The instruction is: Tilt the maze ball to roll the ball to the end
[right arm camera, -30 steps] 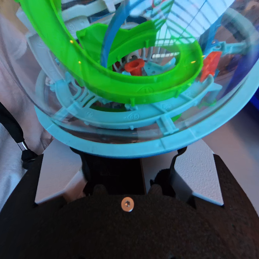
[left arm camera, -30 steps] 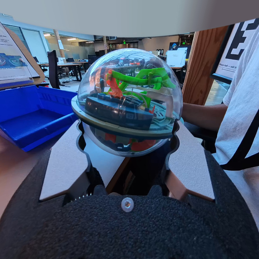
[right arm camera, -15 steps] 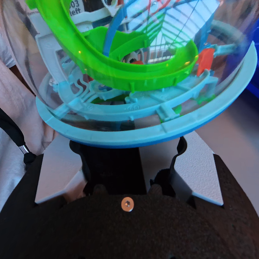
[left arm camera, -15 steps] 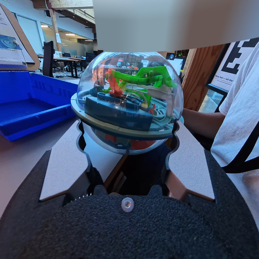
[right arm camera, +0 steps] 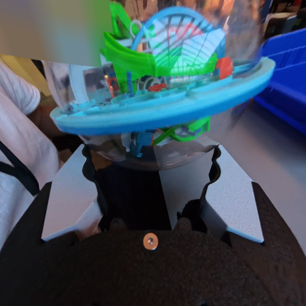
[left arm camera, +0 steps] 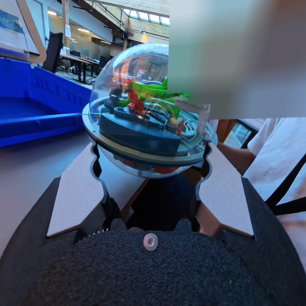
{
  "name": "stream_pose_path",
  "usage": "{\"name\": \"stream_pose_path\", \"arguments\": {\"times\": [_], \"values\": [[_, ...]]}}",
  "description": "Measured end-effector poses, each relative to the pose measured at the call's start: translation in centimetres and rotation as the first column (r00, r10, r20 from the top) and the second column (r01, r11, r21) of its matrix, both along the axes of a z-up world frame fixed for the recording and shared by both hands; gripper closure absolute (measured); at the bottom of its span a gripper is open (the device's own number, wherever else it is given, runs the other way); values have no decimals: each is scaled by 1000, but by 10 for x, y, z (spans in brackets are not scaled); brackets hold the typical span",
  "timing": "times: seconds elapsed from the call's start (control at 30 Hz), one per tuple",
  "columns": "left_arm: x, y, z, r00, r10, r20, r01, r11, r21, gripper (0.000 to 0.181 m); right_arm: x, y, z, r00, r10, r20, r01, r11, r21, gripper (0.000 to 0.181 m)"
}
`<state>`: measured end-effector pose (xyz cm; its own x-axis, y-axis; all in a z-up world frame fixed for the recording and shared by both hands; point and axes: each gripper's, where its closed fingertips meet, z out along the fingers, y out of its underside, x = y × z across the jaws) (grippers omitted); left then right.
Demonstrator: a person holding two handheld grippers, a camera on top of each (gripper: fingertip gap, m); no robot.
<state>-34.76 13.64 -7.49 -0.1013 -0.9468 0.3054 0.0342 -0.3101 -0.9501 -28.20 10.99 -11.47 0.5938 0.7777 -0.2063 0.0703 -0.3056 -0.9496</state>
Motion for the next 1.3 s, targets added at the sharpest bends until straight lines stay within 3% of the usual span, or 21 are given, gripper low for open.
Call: {"name": "stream_pose_path", "arguments": {"times": [0.13, 0.27, 0.43, 0.6, 0.77, 1.0, 1.13, 1.3], "values": [[3, 10, -4, 998, -60, 10, 60, 971, -232, 58, 6, 15, 33, 987, -86, -134, 90, 996, 24, 41], [6, 6, -8, 992, -120, 26, 121, 934, -335, 58, 9, 18, 51, 975, -132, -176, 147, 987, 69, 40], [12, 3, -23, 985, -172, -17, 150, 900, -409, 57, 12, 17, 40, 962, -203, -181, 207, 978, 0, 38], [15, 1, -36, 987, -137, -84, 109, 955, -274, 57, 15, 6, 7, 981, -177, -73, 174, 984, -42, 37], [15, -13, -34, 991, -71, -110, 74, 997, 19, 58, 14, -8, 22, 992, -68, -103, 76, 994, 73, 28], [7, -19, -11, 999, -5, -53, 17, 973, 230, 59, 8, -21, 9, 1000, 14, -7, -13, 996, 87, 28], [6, -22, -16, 996, 25, -81, 2, 948, 318, 59, 9, -15, 15, 999, -24, 44, 14, 974, 226, 32], [5, -28, -17, 994, 57, -91, -11, 898, 439, 59, 5, -22, 34, 999, -22, 26, 7, 881, 473, 29]]}}
